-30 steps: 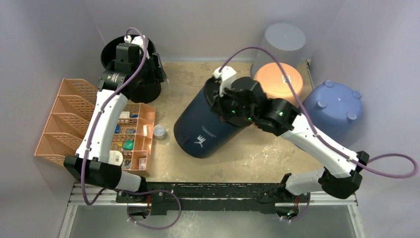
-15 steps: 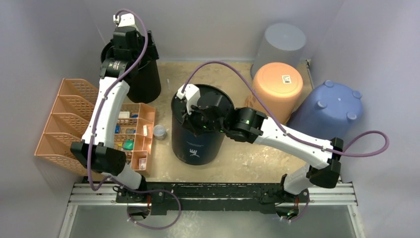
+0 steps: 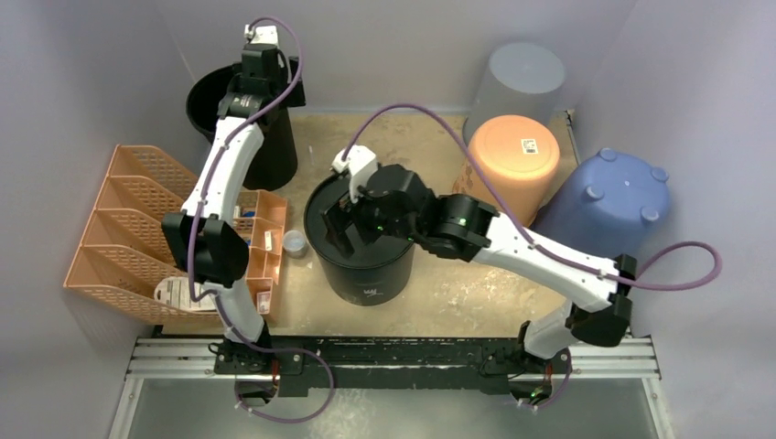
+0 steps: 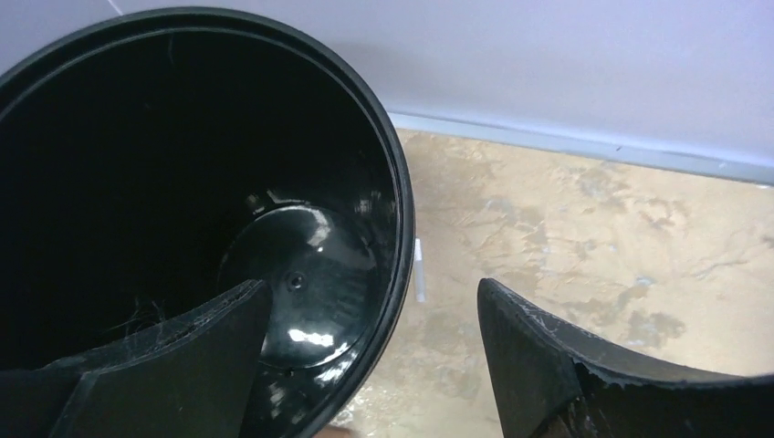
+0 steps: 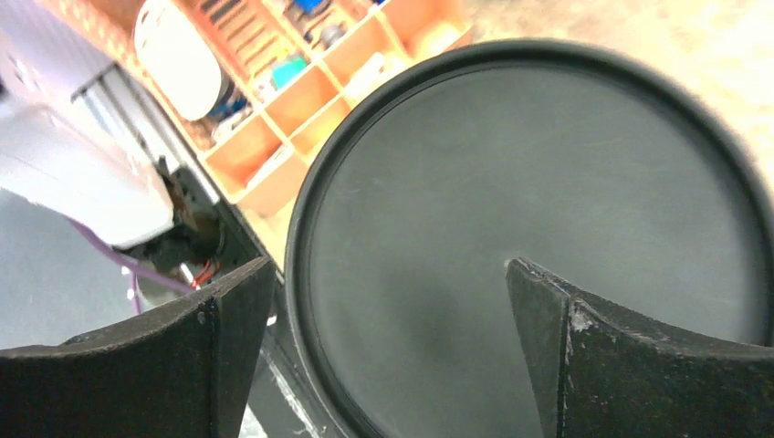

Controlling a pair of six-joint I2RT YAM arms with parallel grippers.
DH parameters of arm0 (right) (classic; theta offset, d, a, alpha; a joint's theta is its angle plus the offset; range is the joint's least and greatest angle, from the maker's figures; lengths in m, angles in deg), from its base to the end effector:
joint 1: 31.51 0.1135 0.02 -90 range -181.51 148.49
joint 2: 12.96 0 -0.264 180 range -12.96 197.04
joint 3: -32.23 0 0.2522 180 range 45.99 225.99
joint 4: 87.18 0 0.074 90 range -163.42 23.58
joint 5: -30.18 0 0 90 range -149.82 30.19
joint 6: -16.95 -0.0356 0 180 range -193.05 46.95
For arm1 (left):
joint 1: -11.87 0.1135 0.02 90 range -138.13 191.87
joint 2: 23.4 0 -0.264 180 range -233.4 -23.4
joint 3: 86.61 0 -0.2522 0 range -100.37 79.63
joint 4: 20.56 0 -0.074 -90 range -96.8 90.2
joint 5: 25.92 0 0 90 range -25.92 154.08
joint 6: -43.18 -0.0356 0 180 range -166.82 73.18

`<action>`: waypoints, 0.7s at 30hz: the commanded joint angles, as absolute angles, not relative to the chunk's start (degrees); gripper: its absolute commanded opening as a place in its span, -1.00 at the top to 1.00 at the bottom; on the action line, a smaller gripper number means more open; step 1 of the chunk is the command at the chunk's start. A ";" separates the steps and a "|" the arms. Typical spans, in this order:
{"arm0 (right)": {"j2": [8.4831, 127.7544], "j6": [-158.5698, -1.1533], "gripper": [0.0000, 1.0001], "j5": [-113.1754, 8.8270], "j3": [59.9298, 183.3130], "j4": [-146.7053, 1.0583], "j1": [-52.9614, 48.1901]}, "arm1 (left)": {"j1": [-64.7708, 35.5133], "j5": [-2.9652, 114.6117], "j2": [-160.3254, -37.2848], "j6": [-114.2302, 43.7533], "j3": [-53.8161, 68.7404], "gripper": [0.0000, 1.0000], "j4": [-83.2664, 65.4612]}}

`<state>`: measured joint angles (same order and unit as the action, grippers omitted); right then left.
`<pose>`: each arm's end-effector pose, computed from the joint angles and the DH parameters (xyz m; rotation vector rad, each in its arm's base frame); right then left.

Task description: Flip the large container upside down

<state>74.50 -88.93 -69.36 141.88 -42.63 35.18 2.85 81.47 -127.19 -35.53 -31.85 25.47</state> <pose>0.1410 0.3124 0.4310 -0.7706 1.8877 0.7722 0.4124 -0.0547 0.4172 -0.2325 1.9660 0.0735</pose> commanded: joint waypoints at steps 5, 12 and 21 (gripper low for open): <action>62.56 -96.60 -1.00 -84.21 143.72 -45.83 27.22 | 3.08 82.42 -133.58 -39.95 -38.83 -0.49 30.06; 57.57 -98.17 -0.98 -88.10 140.81 -45.44 23.58 | 3.08 76.62 -134.23 -38.07 -37.67 0.52 31.18; 52.66 -100.20 -0.97 -89.54 135.85 -48.19 23.24 | 0.35 73.22 -131.15 -38.93 -38.76 1.00 29.58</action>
